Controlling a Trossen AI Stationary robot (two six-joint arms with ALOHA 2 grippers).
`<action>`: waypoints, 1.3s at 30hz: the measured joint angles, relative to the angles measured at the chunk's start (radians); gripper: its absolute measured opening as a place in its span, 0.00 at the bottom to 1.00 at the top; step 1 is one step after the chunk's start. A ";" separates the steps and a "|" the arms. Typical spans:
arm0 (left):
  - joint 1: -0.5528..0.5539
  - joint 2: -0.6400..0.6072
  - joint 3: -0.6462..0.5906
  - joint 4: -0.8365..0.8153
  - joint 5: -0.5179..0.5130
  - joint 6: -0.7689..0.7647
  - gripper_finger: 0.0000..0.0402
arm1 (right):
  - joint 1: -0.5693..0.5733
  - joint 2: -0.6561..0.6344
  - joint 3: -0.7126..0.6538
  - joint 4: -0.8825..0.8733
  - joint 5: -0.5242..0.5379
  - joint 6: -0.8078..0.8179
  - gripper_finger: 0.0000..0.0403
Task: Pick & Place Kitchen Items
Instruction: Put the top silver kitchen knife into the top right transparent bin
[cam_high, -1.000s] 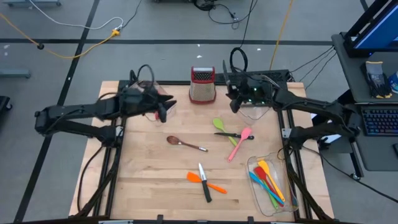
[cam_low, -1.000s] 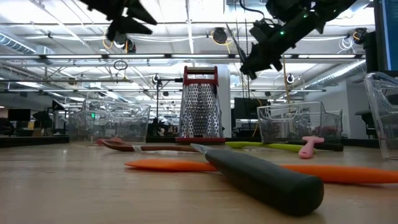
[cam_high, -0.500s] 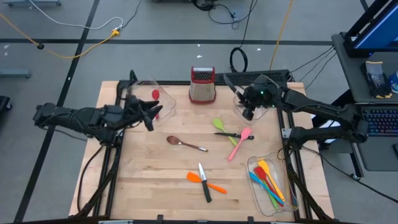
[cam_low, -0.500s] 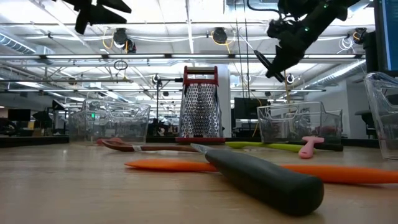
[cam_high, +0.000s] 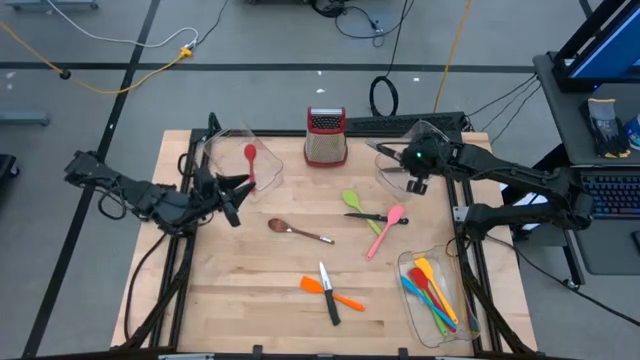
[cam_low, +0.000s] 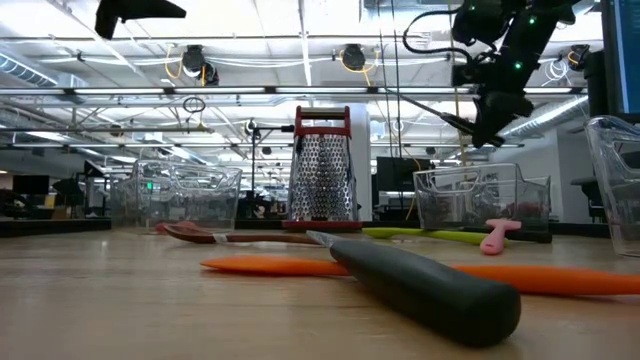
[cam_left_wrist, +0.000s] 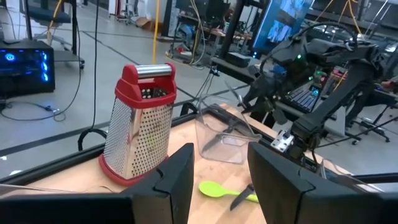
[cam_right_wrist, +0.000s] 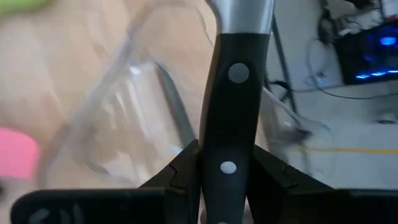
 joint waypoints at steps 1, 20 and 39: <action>-0.016 0.000 0.000 0.000 -0.018 -0.001 0.38 | 0.000 0.000 0.000 -0.015 0.028 -0.023 0.20; -0.130 0.000 0.000 0.000 -0.099 0.012 0.38 | -0.035 0.000 0.000 -0.174 0.431 -0.460 0.20; -0.130 0.000 0.001 -0.002 -0.099 0.034 0.38 | -0.108 0.104 -0.066 -0.076 0.504 -0.756 0.20</action>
